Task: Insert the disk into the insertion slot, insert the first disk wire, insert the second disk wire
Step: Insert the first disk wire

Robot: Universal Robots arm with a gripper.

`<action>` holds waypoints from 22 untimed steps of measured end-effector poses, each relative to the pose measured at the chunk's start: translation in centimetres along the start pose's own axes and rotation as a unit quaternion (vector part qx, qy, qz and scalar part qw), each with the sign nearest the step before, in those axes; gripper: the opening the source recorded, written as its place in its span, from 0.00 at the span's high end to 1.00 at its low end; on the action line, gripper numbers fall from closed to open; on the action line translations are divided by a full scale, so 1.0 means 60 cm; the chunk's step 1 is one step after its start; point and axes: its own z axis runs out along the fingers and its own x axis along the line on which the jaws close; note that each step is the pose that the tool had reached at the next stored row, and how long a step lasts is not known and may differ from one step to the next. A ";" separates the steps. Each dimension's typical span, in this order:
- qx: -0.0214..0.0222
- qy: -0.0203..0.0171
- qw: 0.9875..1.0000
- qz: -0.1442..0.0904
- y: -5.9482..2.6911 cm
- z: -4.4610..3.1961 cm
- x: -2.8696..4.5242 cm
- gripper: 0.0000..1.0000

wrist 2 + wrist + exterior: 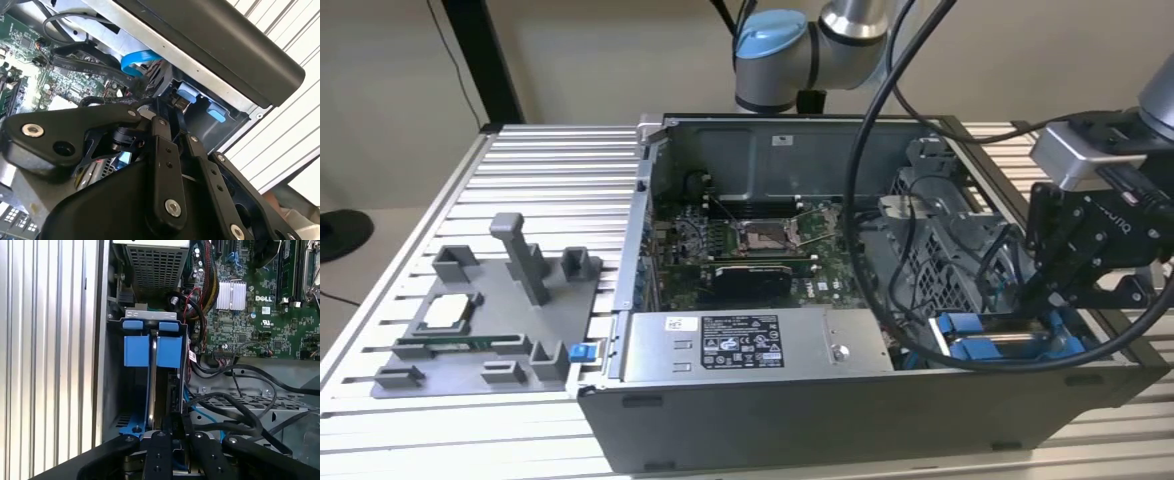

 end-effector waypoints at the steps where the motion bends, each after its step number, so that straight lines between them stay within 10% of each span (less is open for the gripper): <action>1: 0.000 0.000 1.000 0.001 0.000 0.001 0.000 1.00; 22: 0.001 -0.001 0.999 0.035 0.001 0.015 0.000 1.00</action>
